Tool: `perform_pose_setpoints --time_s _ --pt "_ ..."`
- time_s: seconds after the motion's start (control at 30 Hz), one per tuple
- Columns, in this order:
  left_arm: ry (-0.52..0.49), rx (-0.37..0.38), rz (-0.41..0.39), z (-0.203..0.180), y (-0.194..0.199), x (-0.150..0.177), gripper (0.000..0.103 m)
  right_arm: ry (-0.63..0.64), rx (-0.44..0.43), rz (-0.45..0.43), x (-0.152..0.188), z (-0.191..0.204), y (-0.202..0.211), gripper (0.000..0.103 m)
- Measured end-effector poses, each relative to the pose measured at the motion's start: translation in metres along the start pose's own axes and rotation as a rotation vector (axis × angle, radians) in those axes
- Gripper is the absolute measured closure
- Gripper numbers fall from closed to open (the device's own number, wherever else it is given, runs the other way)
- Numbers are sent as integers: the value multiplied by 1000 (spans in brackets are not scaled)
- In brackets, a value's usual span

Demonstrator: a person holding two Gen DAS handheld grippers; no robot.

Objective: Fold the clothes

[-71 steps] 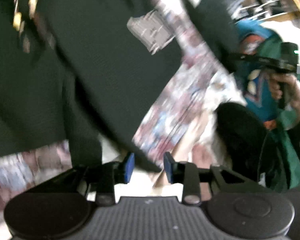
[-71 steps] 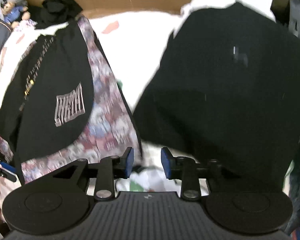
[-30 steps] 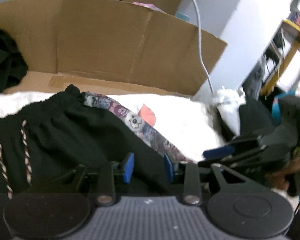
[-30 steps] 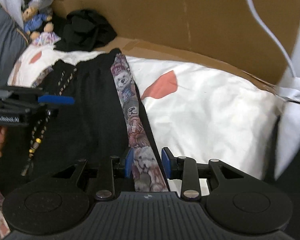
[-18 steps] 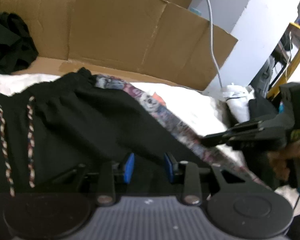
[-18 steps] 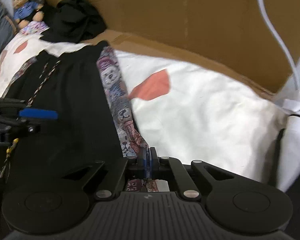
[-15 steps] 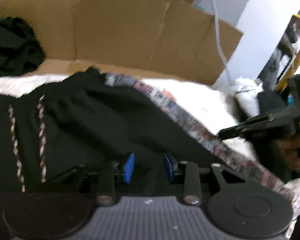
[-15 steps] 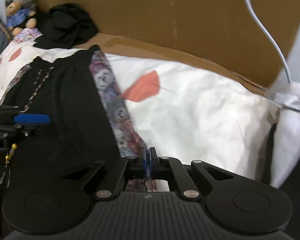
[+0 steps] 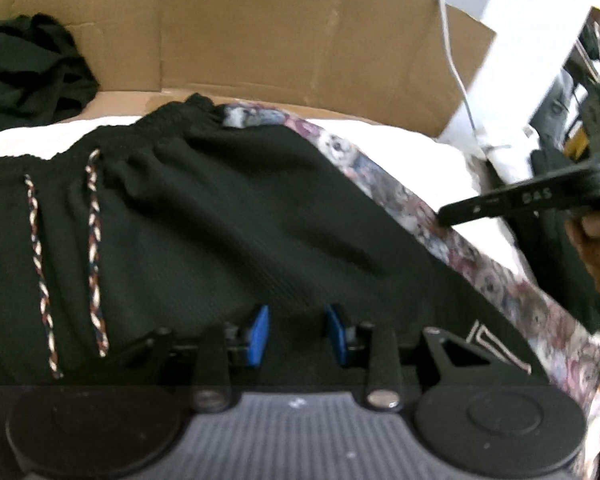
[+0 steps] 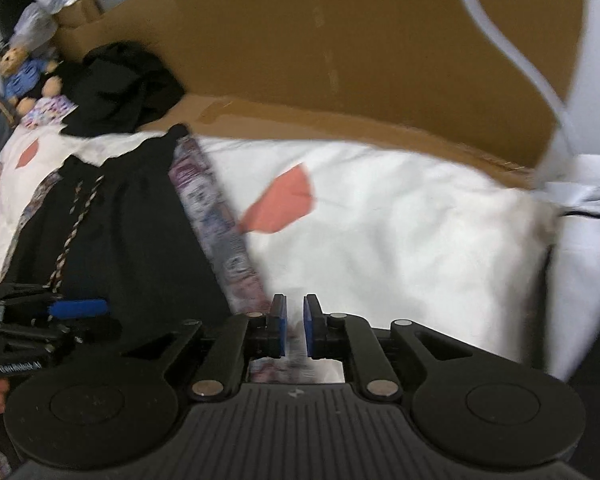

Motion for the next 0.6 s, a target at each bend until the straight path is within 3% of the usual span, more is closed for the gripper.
perform_pose_setpoints --time_s 0.1,0.2,0.6 --pt "-43 31 9 -4 9 8 68 60 -16 71 16 4 -5 90" --pt "-81 60 32 -12 15 19 68 77 -17 83 34 1 10 90" --pt "-261 194 151 -57 56 86 68 238 94 193 112 14 60 90"
Point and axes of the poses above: each gripper's, at about its wrist camera, not at the fingertips, and y roughly against the way its jaws point, z to its left, x to its underside, the point moved 3 cm from there along -y, roughly the way its jaws point, and after that the axes turned 8 degrees about y, right-handed, at the moved point
